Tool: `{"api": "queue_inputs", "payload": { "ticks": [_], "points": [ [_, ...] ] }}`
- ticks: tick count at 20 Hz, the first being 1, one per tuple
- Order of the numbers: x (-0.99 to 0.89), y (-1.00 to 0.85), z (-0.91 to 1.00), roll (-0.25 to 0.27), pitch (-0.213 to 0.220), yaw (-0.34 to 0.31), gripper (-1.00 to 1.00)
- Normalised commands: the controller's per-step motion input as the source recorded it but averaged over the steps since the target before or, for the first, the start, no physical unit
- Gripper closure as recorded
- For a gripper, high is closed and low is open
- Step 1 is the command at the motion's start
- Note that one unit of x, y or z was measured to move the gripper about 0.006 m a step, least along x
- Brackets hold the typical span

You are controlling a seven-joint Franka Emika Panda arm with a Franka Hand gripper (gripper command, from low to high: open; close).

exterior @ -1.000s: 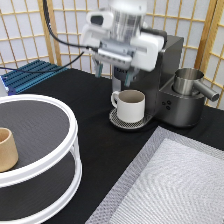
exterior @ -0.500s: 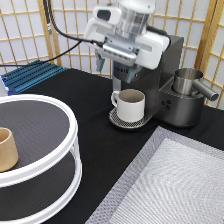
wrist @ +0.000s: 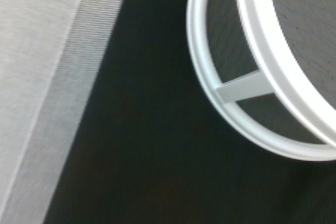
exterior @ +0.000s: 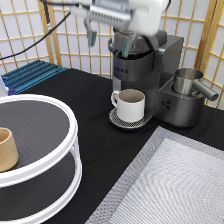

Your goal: Make coffee

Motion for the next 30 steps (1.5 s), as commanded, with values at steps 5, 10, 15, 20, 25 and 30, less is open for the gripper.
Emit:
{"api": "queue_inputs", "payload": {
  "ticks": [5,10,15,20,25,30],
  "points": [
    [-0.03,1.0,0.98,-0.1,-0.071,0.0,-1.0],
    [0.65,0.6,0.76,-0.154,-0.012,-0.029,-1.0],
    [0.55,0.22,-0.03,-0.089,-0.004,-0.098,-1.0],
    [-0.13,0.23,-0.57,-0.028,-0.037,-0.104,-1.0],
    [-0.25,0.3,-0.19,-0.004,-0.005,-0.084,-1.0],
    [-0.11,0.11,-0.14,-0.007,0.0,-0.101,-1.0]
  ]
}}
